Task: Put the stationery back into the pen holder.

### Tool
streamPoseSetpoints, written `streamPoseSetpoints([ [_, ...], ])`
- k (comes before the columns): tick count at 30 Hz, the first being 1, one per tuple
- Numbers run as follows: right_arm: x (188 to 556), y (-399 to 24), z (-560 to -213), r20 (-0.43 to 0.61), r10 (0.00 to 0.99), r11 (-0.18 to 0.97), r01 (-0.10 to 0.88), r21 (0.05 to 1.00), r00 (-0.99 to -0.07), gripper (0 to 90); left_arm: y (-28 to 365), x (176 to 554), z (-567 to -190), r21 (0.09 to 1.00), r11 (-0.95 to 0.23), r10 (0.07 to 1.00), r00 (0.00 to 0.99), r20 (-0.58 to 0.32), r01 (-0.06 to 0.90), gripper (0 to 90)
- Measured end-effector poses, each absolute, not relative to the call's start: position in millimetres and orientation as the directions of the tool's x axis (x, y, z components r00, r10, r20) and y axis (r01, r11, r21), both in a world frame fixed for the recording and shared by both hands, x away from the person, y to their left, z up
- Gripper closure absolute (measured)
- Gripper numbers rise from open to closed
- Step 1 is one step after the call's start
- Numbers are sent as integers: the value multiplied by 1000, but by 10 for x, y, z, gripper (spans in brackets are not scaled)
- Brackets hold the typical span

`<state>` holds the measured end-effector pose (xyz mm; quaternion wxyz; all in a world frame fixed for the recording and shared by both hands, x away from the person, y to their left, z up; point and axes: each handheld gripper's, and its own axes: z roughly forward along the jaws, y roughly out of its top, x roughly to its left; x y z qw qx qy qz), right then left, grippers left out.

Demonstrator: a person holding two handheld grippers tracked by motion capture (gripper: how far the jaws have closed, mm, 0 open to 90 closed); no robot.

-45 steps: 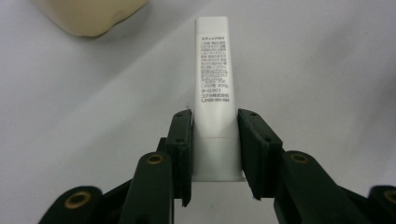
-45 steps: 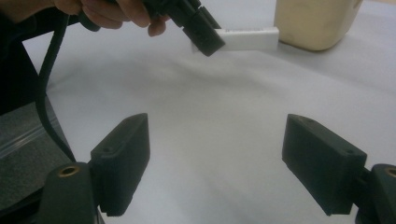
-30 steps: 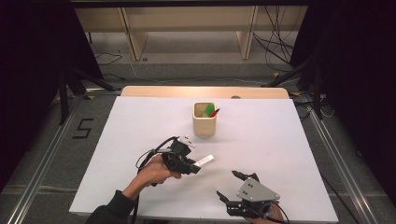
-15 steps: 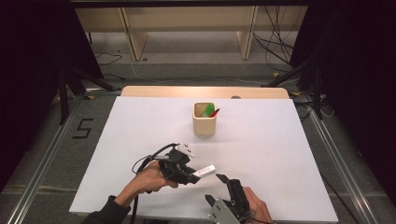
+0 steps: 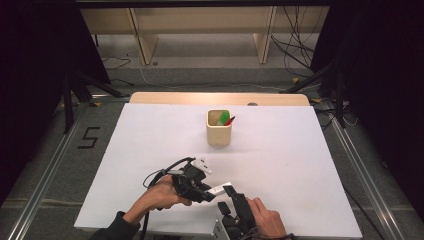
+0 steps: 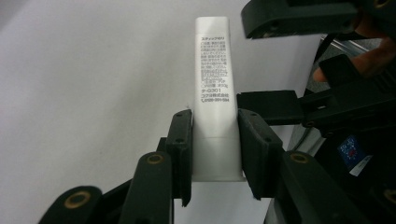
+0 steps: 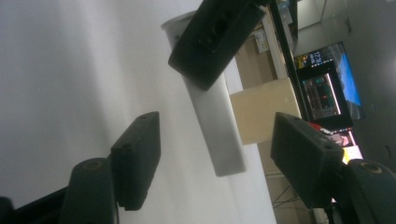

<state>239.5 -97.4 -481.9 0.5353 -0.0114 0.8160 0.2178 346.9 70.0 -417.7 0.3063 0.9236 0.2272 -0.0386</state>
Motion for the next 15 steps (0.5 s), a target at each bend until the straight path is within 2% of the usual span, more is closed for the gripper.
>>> streamPoseSetpoints([
  [5, 2418, -938, -4860, -907, 152, 921, -278, 274, -392, 407, 685, 3467, -4189, 542, -714, 391, 895, -216, 443, 668],
  [15, 2435, -905, -4901, -927, 100, 933, -291, 214, -361, 508, 651, 3445, -4208, 529, -729, 374, 900, -223, 434, 668],
])
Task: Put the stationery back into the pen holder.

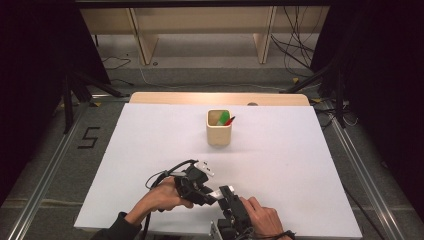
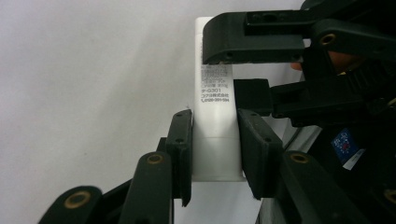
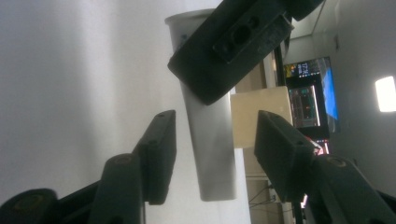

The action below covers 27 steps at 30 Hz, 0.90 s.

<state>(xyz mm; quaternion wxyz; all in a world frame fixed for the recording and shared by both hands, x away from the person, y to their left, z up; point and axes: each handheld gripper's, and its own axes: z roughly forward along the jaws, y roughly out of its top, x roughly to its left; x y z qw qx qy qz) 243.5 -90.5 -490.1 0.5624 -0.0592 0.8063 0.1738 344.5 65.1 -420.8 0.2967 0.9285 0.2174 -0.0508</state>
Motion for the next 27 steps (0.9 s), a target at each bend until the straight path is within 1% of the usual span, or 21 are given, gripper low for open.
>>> streamPoseSetpoints([
  [9, 2436, -880, -4923, -941, 48, 935, -316, 160, -335, 586, 648, 3450, -4222, 520, -734, 368, 900, -236, 436, 668],
  [10, 2435, -878, -4937, -941, 58, 934, -315, 169, -332, 598, 647, 3450, -4223, 519, -735, 366, 900, -238, 436, 668],
  [11, 2440, -878, -4933, -944, 40, 934, -324, 152, -329, 610, 646, 3449, -4223, 518, -736, 366, 900, -237, 436, 668],
  [17, 2434, -875, -4957, -946, 28, 933, -331, 141, -322, 650, 645, 3454, -4227, 517, -734, 365, 898, -245, 440, 667],
  [20, 2422, -876, -4978, -945, 22, 936, -325, 134, -326, 689, 650, 3458, -4229, 518, -731, 367, 896, -251, 444, 668],
  [24, 2429, -868, -4986, -954, -8, 932, -348, 101, -300, 700, 653, 3464, -4236, 515, -733, 365, 896, -254, 445, 666],
  [27, 2412, -874, -4999, -950, -11, 936, -337, 100, -312, 704, 656, 3471, -4244, 502, -733, 368, 889, -273, 458, 661],
])
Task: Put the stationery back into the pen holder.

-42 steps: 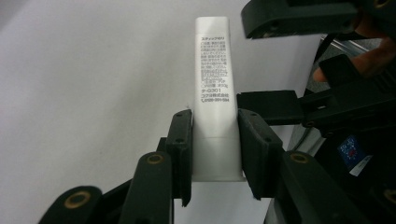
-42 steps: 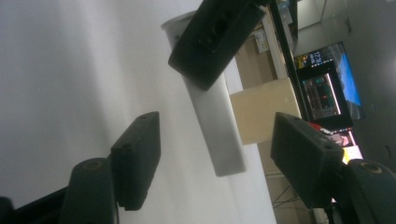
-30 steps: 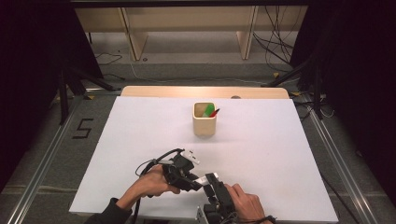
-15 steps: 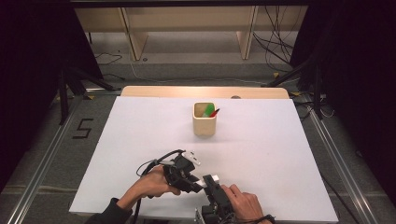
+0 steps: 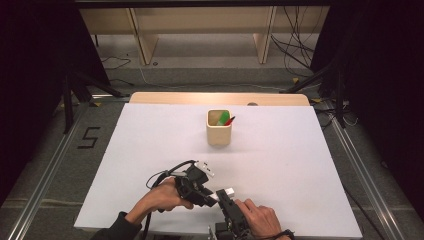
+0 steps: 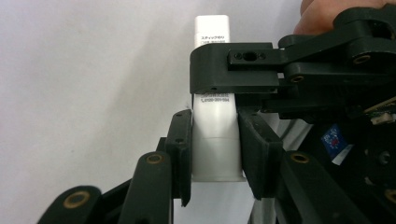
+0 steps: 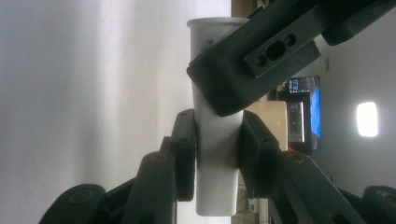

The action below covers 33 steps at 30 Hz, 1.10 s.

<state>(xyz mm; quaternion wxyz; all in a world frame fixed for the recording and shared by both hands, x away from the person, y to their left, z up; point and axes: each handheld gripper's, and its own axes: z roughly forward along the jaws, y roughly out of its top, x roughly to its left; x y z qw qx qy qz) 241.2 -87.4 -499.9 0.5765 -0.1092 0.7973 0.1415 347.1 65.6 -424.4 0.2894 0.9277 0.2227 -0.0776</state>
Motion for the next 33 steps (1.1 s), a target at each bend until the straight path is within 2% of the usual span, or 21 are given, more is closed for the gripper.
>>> streamPoseSetpoints([
  [2, 2413, -870, -5002, -952, -11, 933, -346, 100, -305, 705, 660, 3471, -4234, 494, -736, 368, 886, -282, 463, 646],
  [4, 2413, -875, -5004, -952, -19, 936, -341, 90, -304, 705, 680, 3472, -4212, 495, -735, 370, 886, -280, 463, 559],
  [8, 2436, -916, -5014, -953, -16, 938, -334, 90, -302, 705, 754, 3488, -4163, 501, -731, 377, 887, -268, 462, 451],
  [18, 2509, -1042, -4936, -951, 34, 943, -305, 133, -309, 705, 1007, 3558, -4142, 622, -631, 431, 876, -215, 464, 344],
  [29, 2628, -1158, -4818, -906, 181, 928, -240, 287, -384, 705, 1251, 3537, -4202, 723, -522, 523, 839, -147, 453, 254],
  [33, 2704, -1229, -4735, -854, 277, 899, -195, 392, -442, 705, 1384, 3546, -4237, 770, -450, 566, 811, -145, 452, 248],
])
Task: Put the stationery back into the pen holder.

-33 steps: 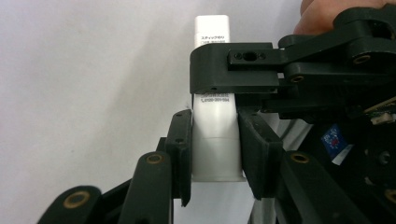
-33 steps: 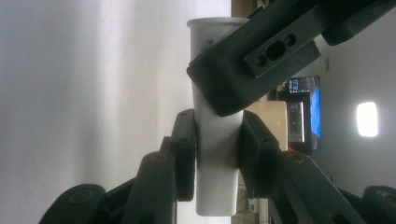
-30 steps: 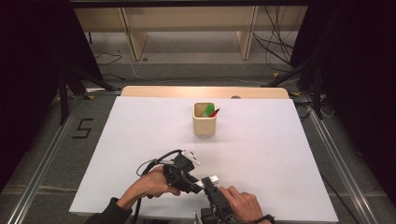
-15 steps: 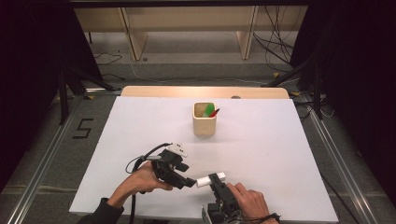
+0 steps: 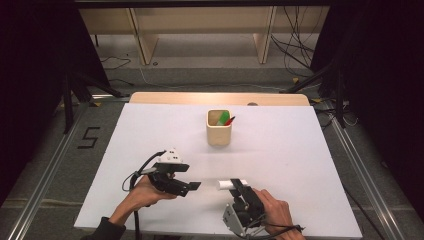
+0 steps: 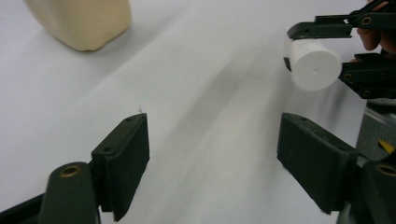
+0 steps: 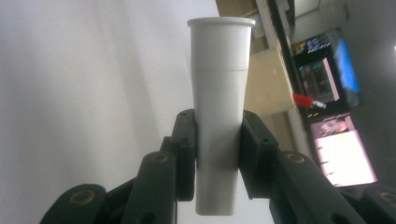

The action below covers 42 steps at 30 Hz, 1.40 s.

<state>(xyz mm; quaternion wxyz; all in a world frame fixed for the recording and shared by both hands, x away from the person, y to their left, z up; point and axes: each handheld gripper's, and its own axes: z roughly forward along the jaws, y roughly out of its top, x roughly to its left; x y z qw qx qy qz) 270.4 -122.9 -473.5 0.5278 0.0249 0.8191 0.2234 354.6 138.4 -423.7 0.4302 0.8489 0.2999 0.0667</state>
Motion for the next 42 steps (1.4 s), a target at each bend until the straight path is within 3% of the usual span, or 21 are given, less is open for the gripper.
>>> streamPoseSetpoints([
  [4, 2788, -1309, -4630, -763, 404, 838, -130, 530, -505, 705, 1491, 3528, -4279, 803, -392, 621, 773, -129, 449, 245],
  [10, 2960, -1420, -4525, -622, 535, 747, -24, 664, -572, 705, 1590, 3480, -4361, 815, -351, 661, 738, -133, 461, 221],
  [20, 3216, -1633, -4382, -262, 704, 501, 200, 842, -660, 704, 1699, 3368, -4416, 855, -283, 690, 711, -133, 434, 210],
  [29, 3418, -1767, -4323, -4, 757, 300, 342, 890, -653, 704, 1729, 3265, -4464, 878, -254, 717, 689, -111, 406, 186],
  [42, 3696, -1739, -4257, 150, 770, 165, 421, 892, -620, 703, 1778, 3220, -4510, 883, -245, 733, 673, -101, 400, 186],
])
